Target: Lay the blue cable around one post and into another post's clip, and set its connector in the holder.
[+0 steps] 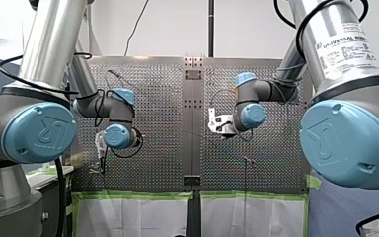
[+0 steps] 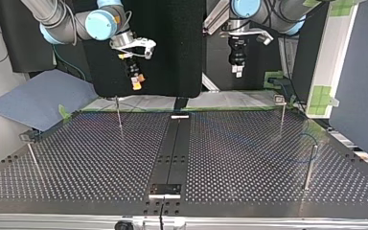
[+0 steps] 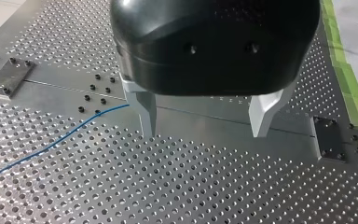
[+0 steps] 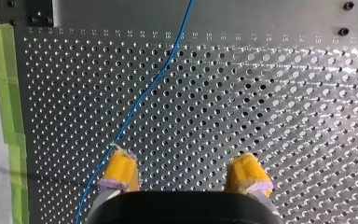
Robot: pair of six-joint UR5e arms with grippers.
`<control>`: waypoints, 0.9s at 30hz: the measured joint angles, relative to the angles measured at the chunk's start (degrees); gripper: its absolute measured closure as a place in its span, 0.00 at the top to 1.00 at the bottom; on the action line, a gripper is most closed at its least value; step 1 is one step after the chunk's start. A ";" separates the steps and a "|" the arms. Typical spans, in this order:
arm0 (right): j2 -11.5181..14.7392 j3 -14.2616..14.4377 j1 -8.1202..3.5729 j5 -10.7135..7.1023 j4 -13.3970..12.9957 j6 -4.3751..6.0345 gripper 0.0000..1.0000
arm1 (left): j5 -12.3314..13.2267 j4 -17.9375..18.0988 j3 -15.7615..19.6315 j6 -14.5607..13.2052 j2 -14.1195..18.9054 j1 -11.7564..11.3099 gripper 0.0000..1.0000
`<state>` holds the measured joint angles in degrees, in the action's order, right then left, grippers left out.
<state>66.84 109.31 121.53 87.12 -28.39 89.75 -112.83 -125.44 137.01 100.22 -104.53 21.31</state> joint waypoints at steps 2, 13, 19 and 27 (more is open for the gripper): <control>-0.04 0.70 0.00 -0.49 -0.86 -0.38 1.00 | 0.02 0.01 -0.07 -0.01 0.00 -0.01 1.00; -0.12 2.77 1.30 -2.42 -6.52 -4.17 1.00 | -0.27 0.01 -0.18 -1.08 0.00 0.24 1.00; -0.14 2.78 2.80 -2.23 -8.78 -7.11 1.00 | -1.65 -0.10 -0.18 -2.07 0.00 0.59 1.00; -0.16 2.49 6.13 0.44 -10.09 -8.55 1.00 | -3.08 -0.39 -0.18 -3.03 0.00 1.10 1.00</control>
<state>66.69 111.81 127.66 87.57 -38.48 81.20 -115.91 -125.83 136.83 97.19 -104.53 22.41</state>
